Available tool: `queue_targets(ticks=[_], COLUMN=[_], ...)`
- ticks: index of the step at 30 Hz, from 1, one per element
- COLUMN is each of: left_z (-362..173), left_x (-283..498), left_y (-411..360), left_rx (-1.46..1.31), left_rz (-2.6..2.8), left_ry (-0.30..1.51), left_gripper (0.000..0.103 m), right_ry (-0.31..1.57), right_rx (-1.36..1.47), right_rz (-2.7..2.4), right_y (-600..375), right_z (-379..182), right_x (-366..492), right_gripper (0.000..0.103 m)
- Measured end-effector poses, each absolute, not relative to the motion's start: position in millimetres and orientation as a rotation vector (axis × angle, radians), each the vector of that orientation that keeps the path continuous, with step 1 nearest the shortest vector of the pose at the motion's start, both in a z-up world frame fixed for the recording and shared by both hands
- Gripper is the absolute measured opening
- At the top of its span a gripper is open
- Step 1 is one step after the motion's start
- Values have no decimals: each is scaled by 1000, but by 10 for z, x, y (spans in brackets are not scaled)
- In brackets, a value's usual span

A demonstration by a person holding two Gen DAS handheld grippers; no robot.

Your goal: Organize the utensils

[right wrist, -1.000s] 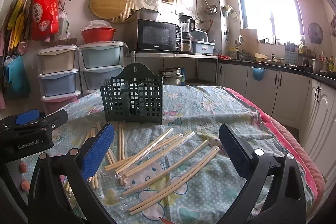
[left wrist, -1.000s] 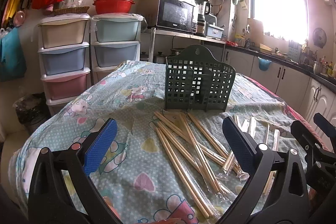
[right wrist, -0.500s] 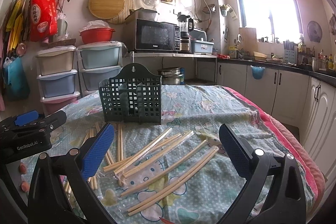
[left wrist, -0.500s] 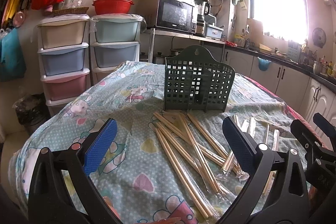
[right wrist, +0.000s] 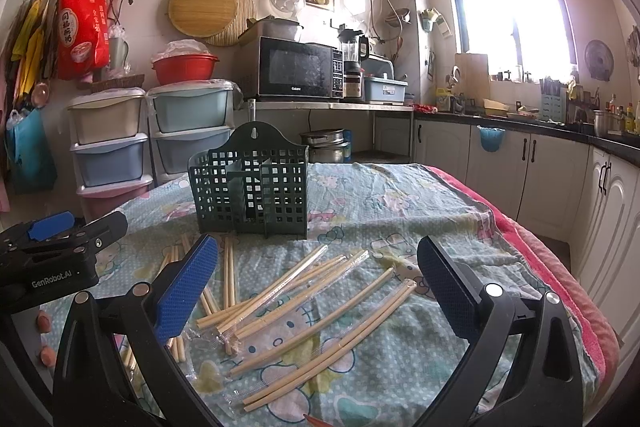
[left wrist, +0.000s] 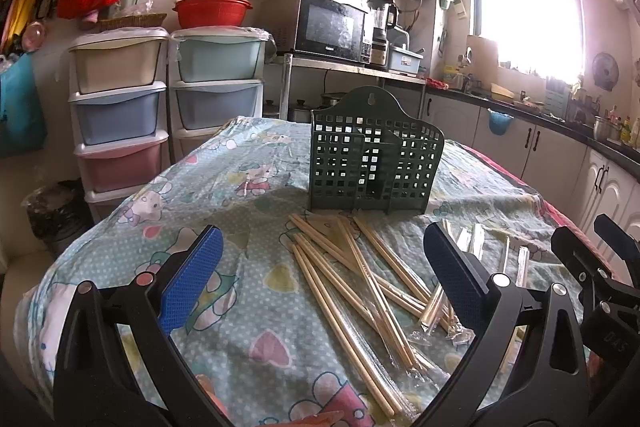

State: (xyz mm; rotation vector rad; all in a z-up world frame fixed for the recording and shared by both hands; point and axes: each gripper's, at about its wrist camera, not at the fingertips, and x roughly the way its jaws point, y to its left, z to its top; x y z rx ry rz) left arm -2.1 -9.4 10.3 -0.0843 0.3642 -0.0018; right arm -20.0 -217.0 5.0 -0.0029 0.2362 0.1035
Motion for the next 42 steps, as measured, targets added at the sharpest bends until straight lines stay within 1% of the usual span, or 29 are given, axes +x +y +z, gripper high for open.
queue_targets(ticks=[9, 13, 20, 28, 35, 42], left_z=[74, 58, 40, 149, 274, 317], left_x=[8, 38, 122, 277, 483, 726], left_y=[-17, 57, 172, 271, 206, 123], left_rx=[-104, -123, -143, -182, -147, -125], left_rz=[0, 12, 22, 0, -16, -59], left_ry=[378, 392, 438, 456, 458, 494], left_gripper=[93, 93, 93, 93, 93, 93], right_ry=[259, 323, 377, 465, 605, 661], right_rx=[-7, -3, -22, -55, 19, 58], right_rz=[132, 162, 202, 250, 254, 231], right_y=[-2173, -2177, -2153, -2138, -2319, -2477], right_z=[70, 49, 62, 118, 125, 133], right_x=[-123, -1, 118, 336, 692, 926], right_gripper=[97, 97, 97, 97, 97, 97])
